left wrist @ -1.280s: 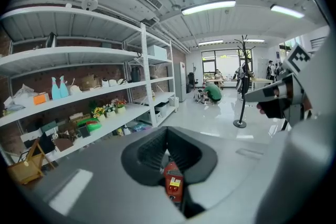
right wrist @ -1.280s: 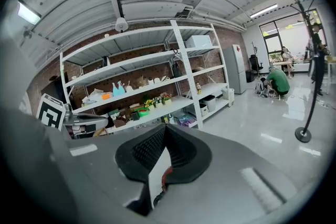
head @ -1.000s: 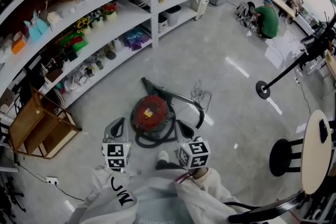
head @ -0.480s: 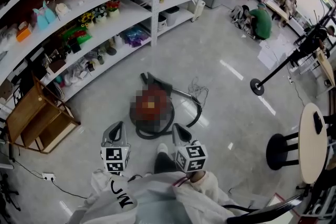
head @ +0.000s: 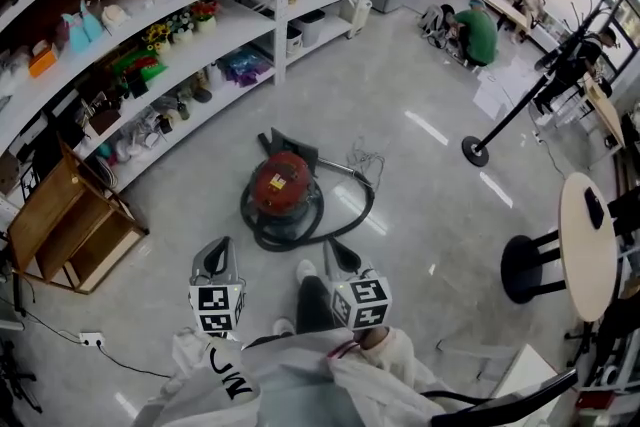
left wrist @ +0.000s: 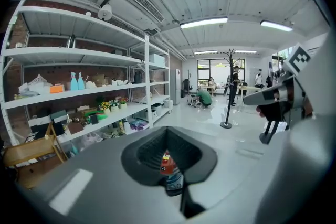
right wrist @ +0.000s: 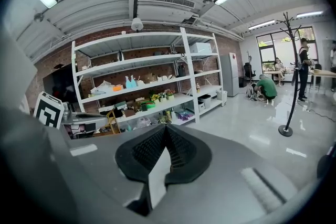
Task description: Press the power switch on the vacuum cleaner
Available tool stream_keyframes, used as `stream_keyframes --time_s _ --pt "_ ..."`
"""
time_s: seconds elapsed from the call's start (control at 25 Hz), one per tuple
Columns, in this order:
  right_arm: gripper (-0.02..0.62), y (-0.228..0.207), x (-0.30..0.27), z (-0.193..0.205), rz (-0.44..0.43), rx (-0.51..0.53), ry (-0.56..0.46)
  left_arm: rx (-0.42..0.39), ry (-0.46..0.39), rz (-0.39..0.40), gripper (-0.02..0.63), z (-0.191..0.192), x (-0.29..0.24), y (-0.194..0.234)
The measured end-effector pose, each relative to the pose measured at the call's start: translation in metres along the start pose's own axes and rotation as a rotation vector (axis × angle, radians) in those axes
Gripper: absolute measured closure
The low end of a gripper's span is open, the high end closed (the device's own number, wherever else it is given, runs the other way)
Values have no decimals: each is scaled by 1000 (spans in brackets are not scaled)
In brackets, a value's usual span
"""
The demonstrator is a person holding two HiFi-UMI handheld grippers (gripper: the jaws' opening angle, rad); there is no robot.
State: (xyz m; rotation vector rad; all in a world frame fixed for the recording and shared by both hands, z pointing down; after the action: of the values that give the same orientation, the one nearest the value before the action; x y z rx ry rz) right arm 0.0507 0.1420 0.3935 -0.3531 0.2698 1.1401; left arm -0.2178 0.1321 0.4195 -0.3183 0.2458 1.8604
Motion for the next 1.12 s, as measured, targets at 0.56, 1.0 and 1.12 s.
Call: stream_keyframes --time_s 0.56,1.0,1.12 --pt "595 2 25 14 14 -55 22 -14 30 36 606 -1 15 -15" --pt "595 -16 21 22 -19 -79 55 -3 54 28 606 -2 8 -35" --pt "595 -22 22 18 -19 -73 41 -4 52 26 606 -3 6 -41"
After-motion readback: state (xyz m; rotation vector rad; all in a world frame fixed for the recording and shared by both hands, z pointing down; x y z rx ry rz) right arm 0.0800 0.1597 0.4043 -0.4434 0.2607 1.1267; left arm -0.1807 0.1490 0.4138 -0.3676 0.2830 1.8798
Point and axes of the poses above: the fingertips, and each gripper's own axes: x backward along the fingers, y to its left, z out of its underside, the point moved 9 cm from there along x, backward along the fingers, and after that the axes turned 3 degrees about x, right-handed, at the moved point
